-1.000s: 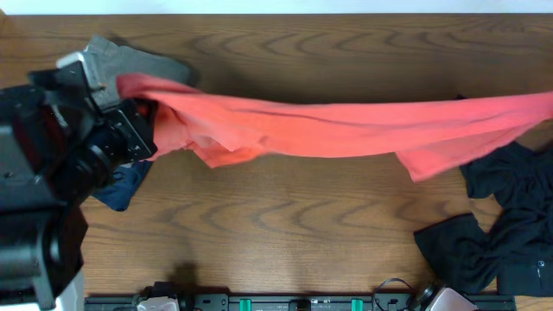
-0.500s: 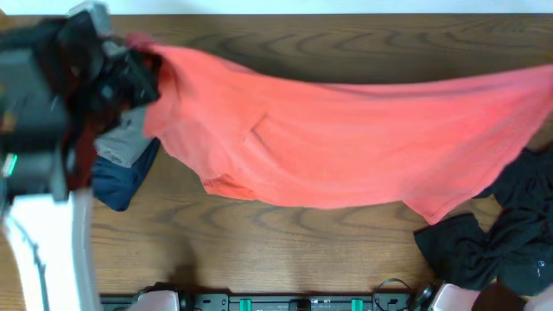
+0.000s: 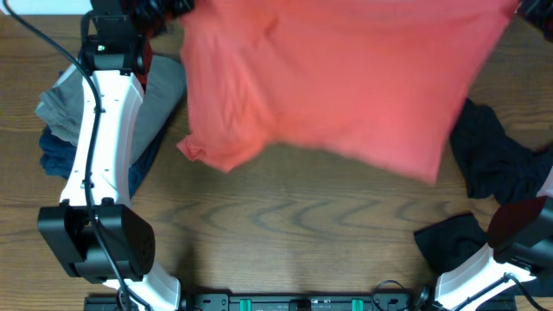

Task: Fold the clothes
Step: 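Lift the t-shirt with both grippers and swing it upward to flip, then lay the t-shirt flat on the table with both grippers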

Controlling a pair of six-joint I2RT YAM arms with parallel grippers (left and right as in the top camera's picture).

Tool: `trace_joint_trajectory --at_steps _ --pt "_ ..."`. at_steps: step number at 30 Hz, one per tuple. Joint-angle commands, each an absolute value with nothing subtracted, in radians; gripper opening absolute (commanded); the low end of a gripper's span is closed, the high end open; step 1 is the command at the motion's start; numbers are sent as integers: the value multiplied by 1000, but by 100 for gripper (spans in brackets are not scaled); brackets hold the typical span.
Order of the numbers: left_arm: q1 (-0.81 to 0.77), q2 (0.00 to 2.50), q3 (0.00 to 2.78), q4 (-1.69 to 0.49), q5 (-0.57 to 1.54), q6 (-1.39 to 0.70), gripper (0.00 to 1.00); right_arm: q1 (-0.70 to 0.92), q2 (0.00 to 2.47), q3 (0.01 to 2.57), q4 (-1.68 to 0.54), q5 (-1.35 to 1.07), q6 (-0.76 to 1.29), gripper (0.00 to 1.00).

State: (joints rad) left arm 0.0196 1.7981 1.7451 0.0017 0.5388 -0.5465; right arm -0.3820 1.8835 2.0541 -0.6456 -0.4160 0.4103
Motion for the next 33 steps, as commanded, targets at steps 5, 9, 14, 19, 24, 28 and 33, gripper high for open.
trace_joint_trajectory --at_steps 5,9,14,19,24,28,33 --pt "61 1759 1958 161 566 -770 6 -399 1784 2204 -610 -324 529 1" --pt "91 1755 2017 6 709 -699 6 -403 1761 2228 -762 -185 475 1" --pt "94 1759 2008 -590 834 -485 6 -398 1775 2214 -1042 -13 402 1" --pt "57 1793 1951 -1137 669 -242 6 -385 1800 2104 -1243 21 327 1" --pt "8 1812 1766 -1291 553 -173 6 -385 1802 1883 -1361 22 295 1" --pt "-13 1812 1570 -1296 552 -139 6 -386 1802 1687 -1375 22 290 1" --pt "-11 1812 1348 -1308 540 -107 6 -410 1802 1493 -1344 26 291 1"
